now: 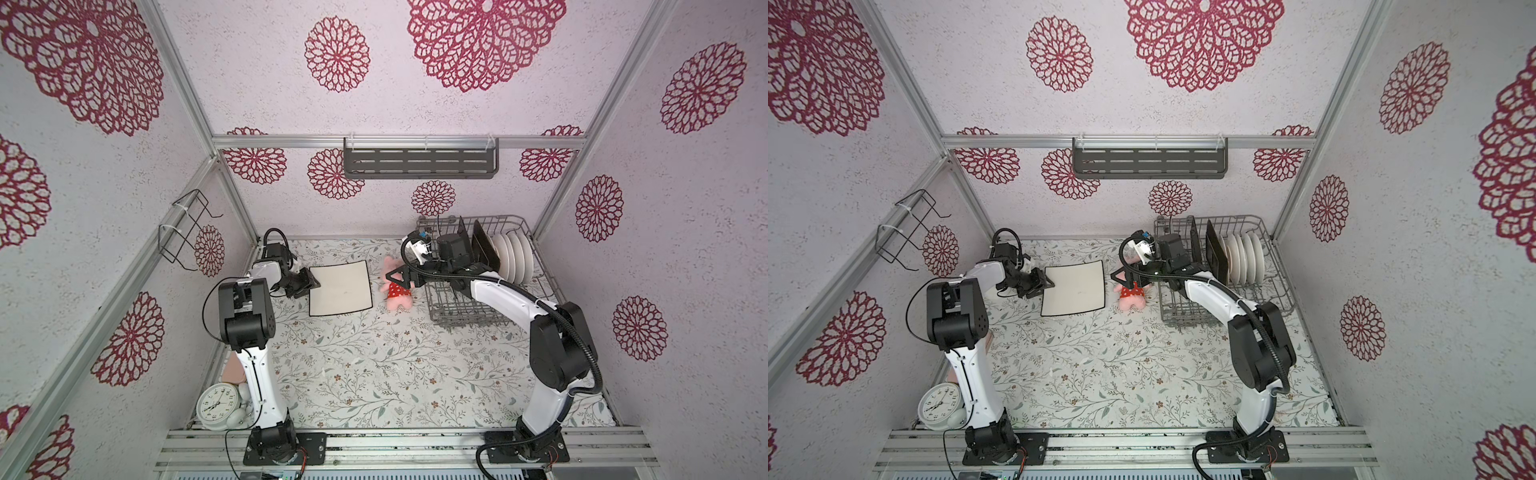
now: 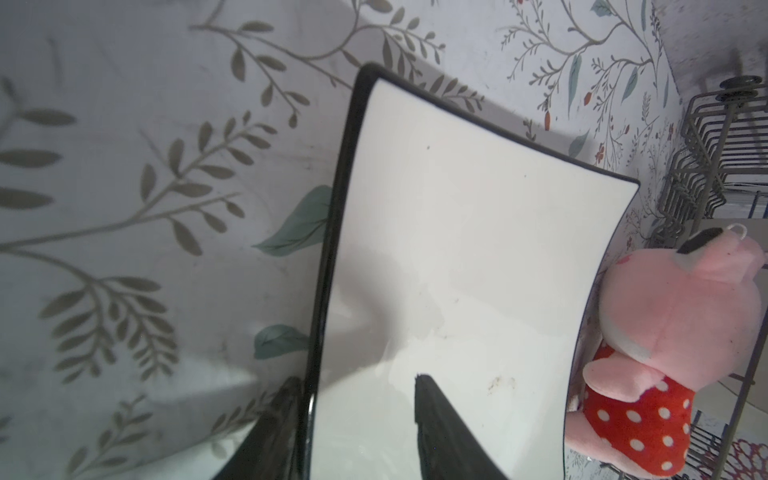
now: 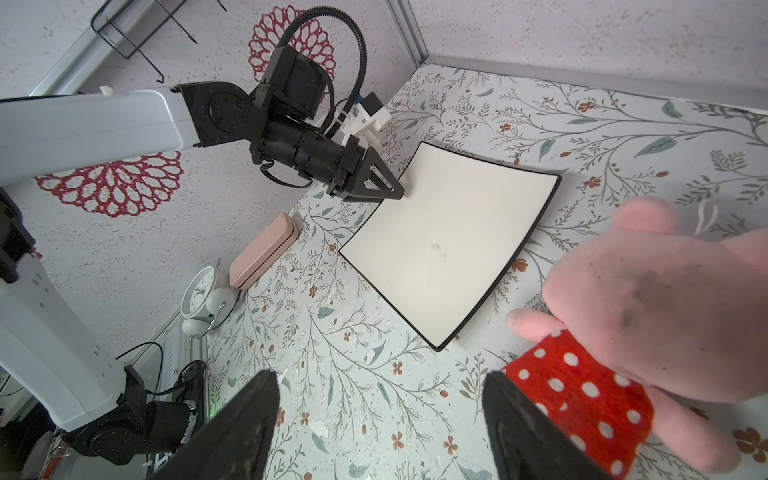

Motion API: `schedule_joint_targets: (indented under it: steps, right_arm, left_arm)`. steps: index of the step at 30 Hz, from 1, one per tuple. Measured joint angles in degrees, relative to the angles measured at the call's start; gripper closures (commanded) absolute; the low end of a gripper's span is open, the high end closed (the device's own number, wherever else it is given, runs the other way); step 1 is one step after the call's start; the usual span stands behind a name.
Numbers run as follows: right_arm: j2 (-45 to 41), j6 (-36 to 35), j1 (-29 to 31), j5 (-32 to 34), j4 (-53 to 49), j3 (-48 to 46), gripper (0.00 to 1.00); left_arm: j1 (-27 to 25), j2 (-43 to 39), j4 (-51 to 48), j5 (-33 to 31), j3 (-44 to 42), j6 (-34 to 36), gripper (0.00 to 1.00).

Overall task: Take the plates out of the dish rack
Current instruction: 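Lower the white square plate flat onto the table with the left gripper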

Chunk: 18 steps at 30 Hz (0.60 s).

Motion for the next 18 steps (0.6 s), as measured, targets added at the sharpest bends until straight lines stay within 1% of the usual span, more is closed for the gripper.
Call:
schedule_joint_targets:
  steps: [18]
  right_arm:
    - [0.6,0.0,0.0,1.0,-0.3,0.0,0.19]
  left_arm:
    - [0.0,3.5,-0.6,0.5,5.4,0.0,0.52]
